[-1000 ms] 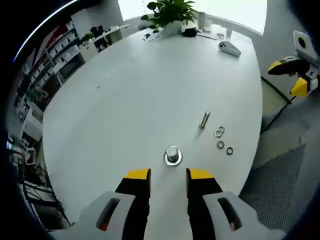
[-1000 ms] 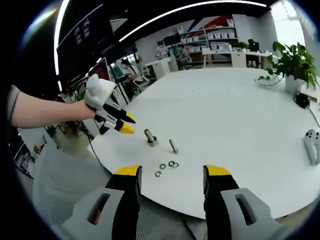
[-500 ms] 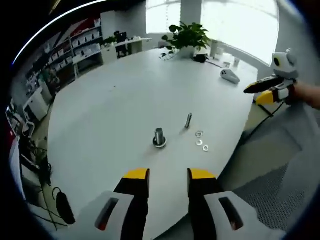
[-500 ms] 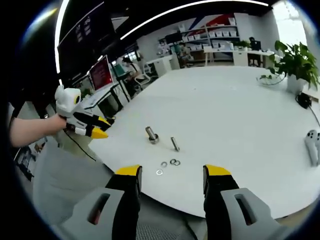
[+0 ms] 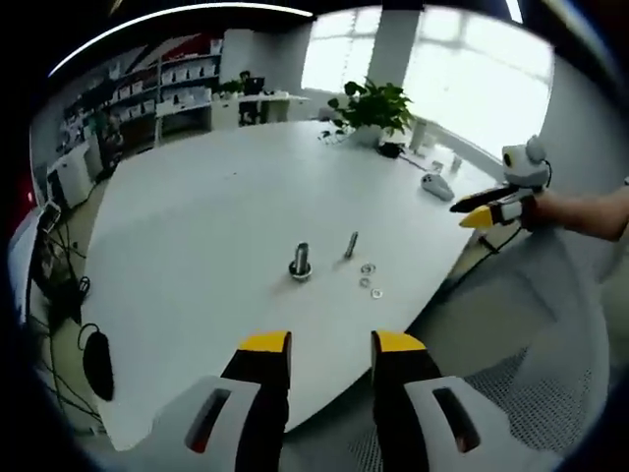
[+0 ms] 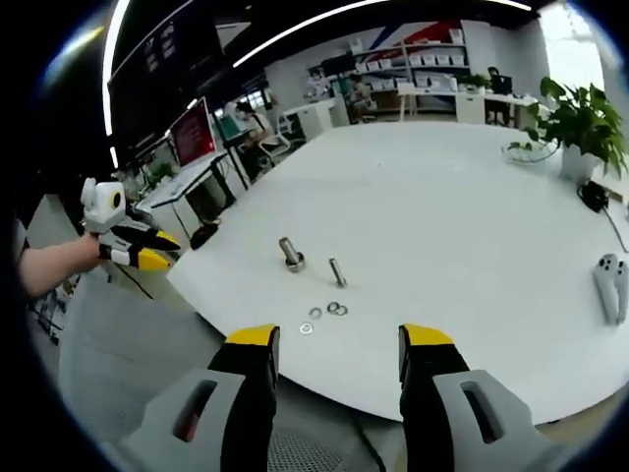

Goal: Place the washer onto the threaded stud by aligning its center hole with the stud, sliding it down to the base, and recovering from edge contact or off-axis alignment until the washer reaches the visible bottom stop.

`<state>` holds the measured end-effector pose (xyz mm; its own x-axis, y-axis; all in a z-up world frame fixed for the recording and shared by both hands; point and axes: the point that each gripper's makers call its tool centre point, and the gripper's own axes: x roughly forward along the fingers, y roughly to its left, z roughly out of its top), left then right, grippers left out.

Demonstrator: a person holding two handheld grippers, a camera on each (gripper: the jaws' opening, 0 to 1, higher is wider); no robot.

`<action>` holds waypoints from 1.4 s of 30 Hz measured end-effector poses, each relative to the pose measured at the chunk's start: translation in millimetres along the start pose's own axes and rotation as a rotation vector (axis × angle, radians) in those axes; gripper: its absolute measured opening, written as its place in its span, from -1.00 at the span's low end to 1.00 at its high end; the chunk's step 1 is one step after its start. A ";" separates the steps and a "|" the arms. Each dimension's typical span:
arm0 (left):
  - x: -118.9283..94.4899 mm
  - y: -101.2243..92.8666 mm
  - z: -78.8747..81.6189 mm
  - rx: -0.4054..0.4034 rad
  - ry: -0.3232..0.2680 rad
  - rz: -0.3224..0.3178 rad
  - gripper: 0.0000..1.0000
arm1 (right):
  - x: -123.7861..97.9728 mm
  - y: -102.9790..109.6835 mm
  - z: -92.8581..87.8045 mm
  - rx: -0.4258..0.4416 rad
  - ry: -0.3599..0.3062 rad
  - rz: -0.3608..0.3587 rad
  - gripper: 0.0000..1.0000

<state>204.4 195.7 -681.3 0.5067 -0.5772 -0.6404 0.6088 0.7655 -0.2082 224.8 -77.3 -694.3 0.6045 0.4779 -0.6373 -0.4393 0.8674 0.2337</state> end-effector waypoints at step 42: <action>-1.1 -7.6 20.0 -0.097 -0.127 -0.025 -0.40 | 1.2 -12.4 -12.2 -0.048 0.076 -0.072 0.05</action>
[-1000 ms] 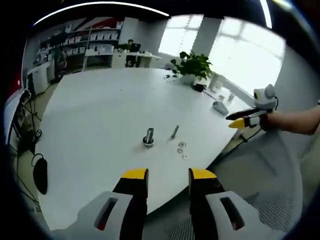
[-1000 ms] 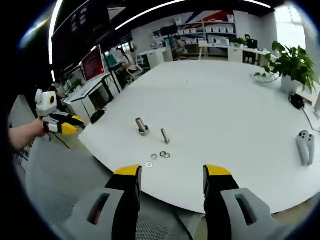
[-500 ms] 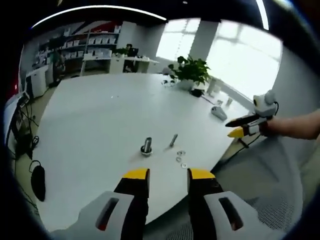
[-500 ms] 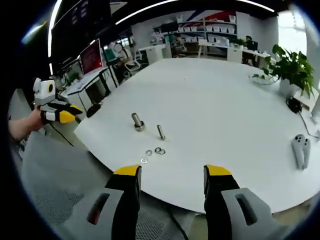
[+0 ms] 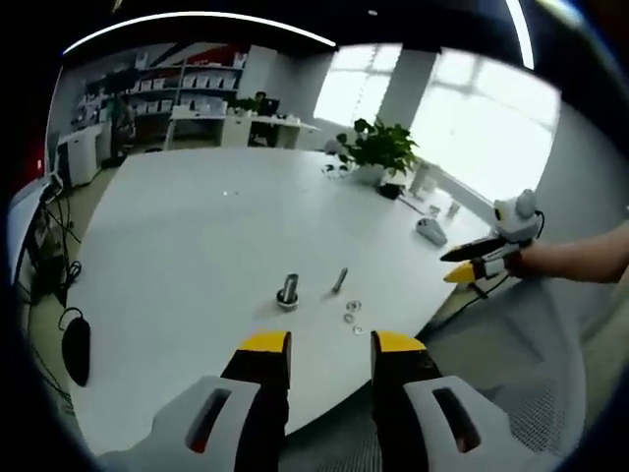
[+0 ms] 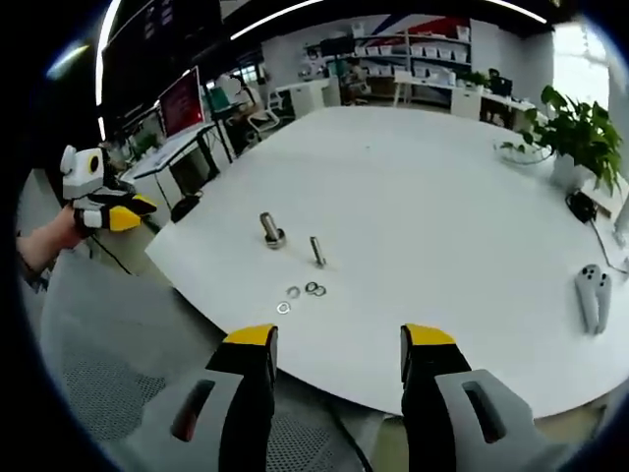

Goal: Place the washer onto the threaded stud by aligning its center hole with the stud, sliding it down to the base, and recovering from edge contact or off-axis alignment until the washer reaches the visible bottom stop.

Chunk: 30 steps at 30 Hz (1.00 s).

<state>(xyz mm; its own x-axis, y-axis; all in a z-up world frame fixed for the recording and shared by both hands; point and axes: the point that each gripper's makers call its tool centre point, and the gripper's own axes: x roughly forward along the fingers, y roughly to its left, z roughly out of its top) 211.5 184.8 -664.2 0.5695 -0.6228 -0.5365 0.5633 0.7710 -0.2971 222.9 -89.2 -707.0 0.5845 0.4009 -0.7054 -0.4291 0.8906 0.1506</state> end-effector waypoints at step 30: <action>-1.3 18.5 -9.0 -0.023 0.005 0.095 -0.23 | 1.2 9.2 -2.5 0.000 0.003 0.044 0.05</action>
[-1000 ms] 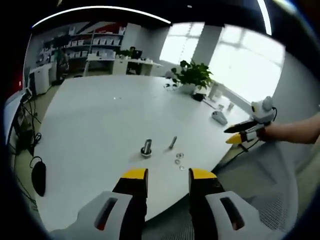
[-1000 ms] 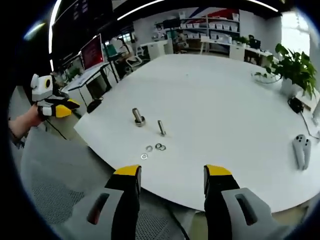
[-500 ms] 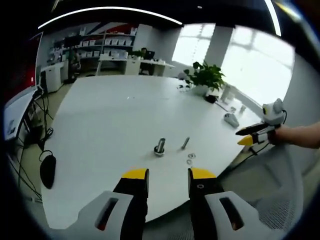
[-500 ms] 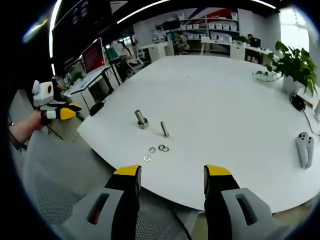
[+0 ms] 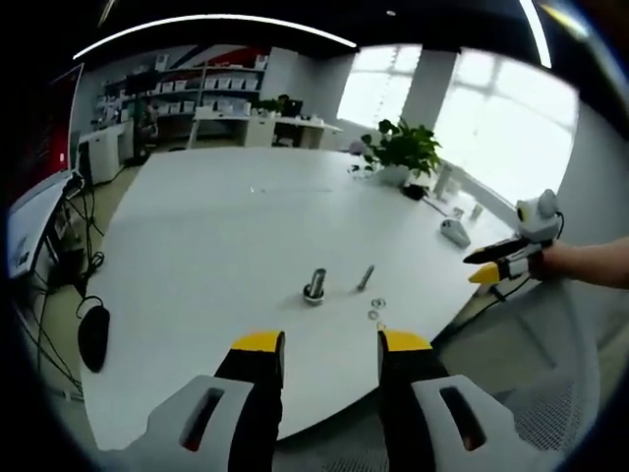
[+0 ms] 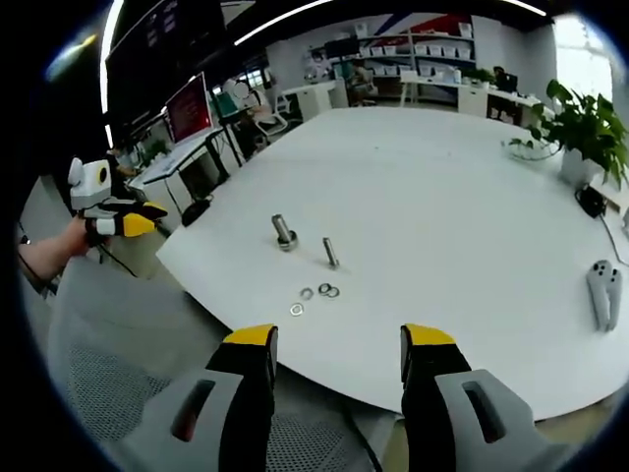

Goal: Place the washer onto the threaded stud by aligning its center hole with the stud, sliding it down to the base, and recovering from edge contact or off-axis alignment until the washer reaches the visible bottom stop.

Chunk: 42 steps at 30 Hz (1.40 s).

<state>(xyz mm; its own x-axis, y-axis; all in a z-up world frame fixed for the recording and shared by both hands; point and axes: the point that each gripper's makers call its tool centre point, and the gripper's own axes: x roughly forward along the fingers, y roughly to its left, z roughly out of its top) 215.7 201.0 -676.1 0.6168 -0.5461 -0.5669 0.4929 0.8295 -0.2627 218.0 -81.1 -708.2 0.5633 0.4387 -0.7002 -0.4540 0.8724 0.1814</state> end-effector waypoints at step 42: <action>7.6 -14.8 -20.9 0.117 0.121 -0.050 -0.20 | -0.2 -1.7 -1.8 -0.018 0.012 -0.019 0.05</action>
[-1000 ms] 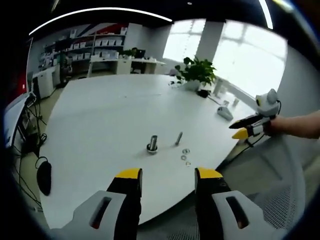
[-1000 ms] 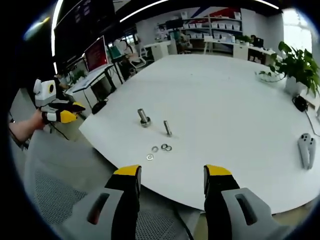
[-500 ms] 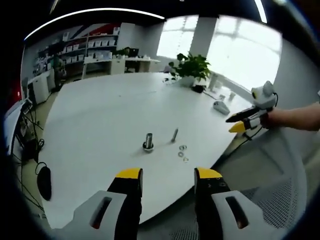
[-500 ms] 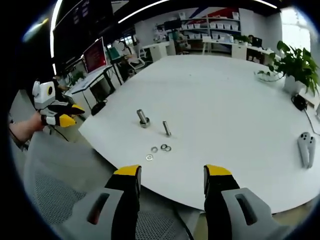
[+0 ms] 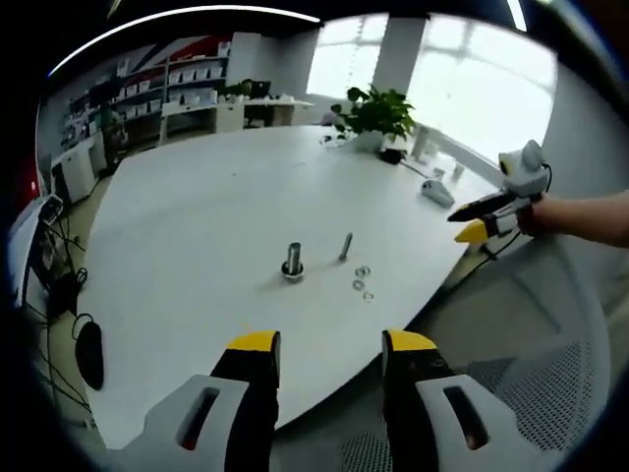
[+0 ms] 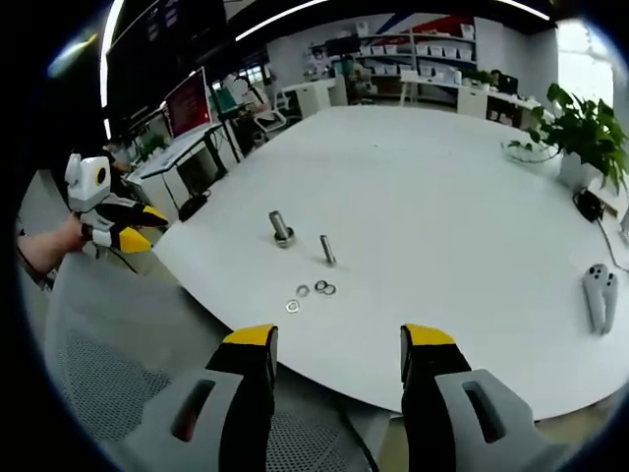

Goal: Place the washer onto the threaded stud by aligning its center hole with the stud, sliding it down to the base, and recovering from edge contact or off-axis alignment until the washer reaches the visible bottom stop.

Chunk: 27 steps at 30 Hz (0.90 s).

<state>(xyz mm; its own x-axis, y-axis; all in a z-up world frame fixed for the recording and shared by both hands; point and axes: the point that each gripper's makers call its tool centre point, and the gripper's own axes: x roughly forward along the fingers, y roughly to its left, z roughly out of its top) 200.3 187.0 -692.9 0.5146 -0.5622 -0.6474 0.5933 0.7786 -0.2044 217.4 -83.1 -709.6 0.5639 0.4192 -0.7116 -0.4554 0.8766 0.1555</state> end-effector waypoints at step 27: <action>-2.1 7.1 0.2 -0.039 -0.003 0.021 -0.22 | -1.4 5.0 15.7 -0.063 -0.024 -0.002 0.00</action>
<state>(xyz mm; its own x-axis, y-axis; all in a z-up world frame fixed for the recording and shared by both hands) 203.5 193.7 -692.8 0.5286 -0.5467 -0.6494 0.5582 0.8002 -0.2192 225.2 -75.6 -697.1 0.5810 0.4235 -0.6950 -0.4962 0.8612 0.1100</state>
